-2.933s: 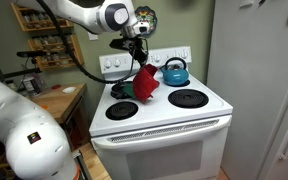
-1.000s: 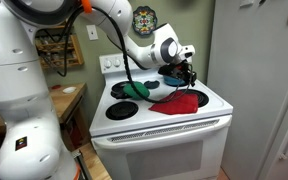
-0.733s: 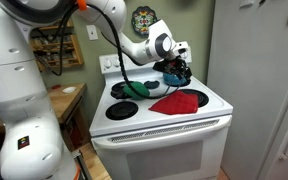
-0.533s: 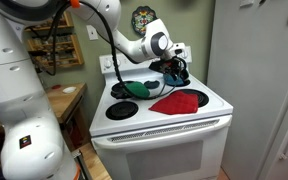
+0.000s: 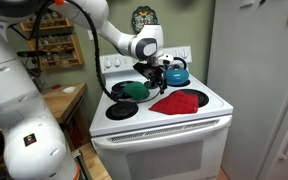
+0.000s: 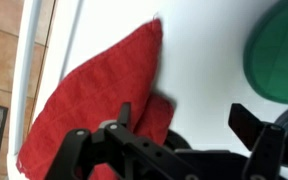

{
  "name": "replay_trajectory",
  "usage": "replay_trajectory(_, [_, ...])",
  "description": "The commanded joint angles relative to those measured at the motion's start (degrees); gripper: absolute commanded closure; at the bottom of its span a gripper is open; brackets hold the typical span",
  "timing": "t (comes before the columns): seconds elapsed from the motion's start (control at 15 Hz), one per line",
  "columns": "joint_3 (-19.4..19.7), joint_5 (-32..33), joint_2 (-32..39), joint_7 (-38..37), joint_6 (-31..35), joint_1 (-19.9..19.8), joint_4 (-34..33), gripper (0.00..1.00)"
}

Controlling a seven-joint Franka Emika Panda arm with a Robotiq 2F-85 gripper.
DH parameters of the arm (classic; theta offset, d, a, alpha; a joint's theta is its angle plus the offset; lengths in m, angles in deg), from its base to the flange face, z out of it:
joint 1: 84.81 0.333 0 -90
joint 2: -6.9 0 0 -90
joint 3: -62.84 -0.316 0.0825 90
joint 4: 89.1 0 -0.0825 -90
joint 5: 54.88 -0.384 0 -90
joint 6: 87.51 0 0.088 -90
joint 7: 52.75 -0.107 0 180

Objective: Unfold the red towel on the stove

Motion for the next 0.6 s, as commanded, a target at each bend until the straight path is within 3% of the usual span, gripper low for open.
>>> replay_trajectory(0.0, [0.7, -2.4, -1.0, 0.7, -8.3, -0.2, 2.1, 0.0])
replay_trajectory(0.53, [2.3, -3.1, 1.7, 1.1, -11.4, -1.6, 3.6, 0.0])
